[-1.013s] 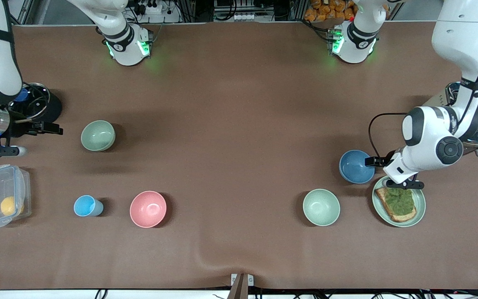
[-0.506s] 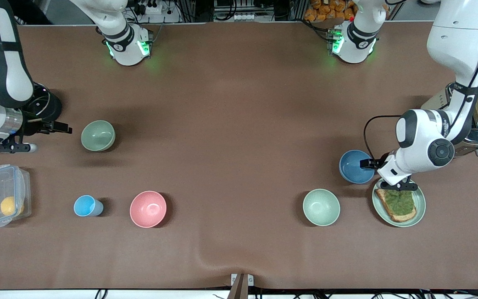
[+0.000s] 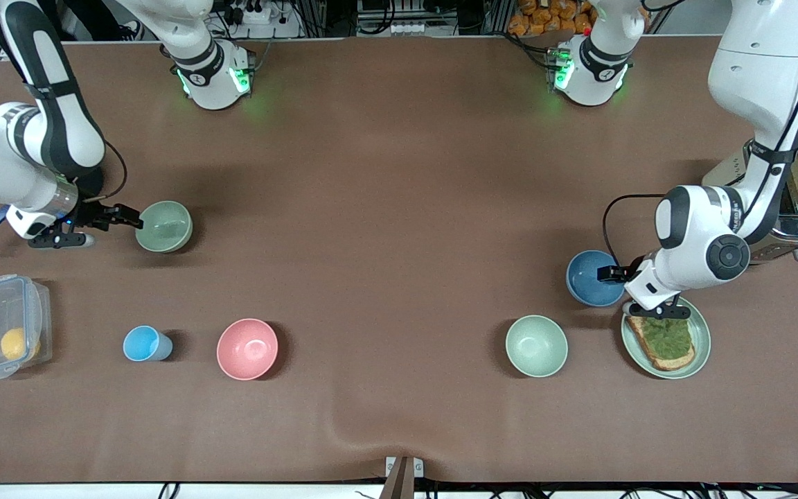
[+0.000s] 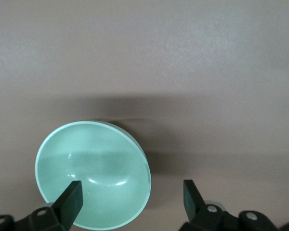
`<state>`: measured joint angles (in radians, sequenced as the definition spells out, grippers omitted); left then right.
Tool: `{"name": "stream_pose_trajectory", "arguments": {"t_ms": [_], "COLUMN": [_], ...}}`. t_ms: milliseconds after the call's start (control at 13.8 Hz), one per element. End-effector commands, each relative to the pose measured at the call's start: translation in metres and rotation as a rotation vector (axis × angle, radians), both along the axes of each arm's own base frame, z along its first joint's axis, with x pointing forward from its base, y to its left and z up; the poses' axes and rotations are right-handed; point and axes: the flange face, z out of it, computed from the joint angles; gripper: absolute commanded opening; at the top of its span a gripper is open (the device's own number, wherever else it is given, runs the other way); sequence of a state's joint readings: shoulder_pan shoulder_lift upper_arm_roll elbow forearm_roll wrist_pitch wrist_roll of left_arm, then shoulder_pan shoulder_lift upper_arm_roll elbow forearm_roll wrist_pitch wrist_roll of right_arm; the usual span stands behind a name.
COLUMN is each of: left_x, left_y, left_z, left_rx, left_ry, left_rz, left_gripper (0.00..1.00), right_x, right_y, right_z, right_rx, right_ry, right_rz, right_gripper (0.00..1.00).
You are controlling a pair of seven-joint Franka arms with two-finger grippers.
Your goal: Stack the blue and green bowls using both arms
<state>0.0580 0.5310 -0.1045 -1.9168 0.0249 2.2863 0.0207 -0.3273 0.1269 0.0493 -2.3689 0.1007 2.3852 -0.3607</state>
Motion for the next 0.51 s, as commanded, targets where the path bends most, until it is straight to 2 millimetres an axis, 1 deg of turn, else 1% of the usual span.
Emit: {"name": "stream_pose_trajectory", "arguments": {"t_ms": [0,145,289,434], "left_x": [0.004,0.004,0.004,0.005], "left_y": [-0.005,-0.005,-0.005,-0.004], "left_z": [0.001,0.001,0.001,0.006], "left_rx": [0.003,0.005,0.005,0.006], "left_ry": [-0.013,-0.013,-0.014,-0.02], "left_rz": [0.005,0.003,0.003,0.004], "left_gripper": [0.01,0.0,0.0,0.0], "right_x": [-0.01,-0.013,-0.015,-0.02], "right_y": [-0.004,0.003,0.0,-0.014], "right_z": [-0.015,-0.026,-0.037,-0.053], "right_rx": [0.011,0.023,0.023,0.026], "right_ry": [-0.024,-0.038,-0.044,-0.057], "right_rz": [-0.018,-0.039,-0.038,-0.011], "right_gripper": [0.9,0.88,0.84,0.72]}}
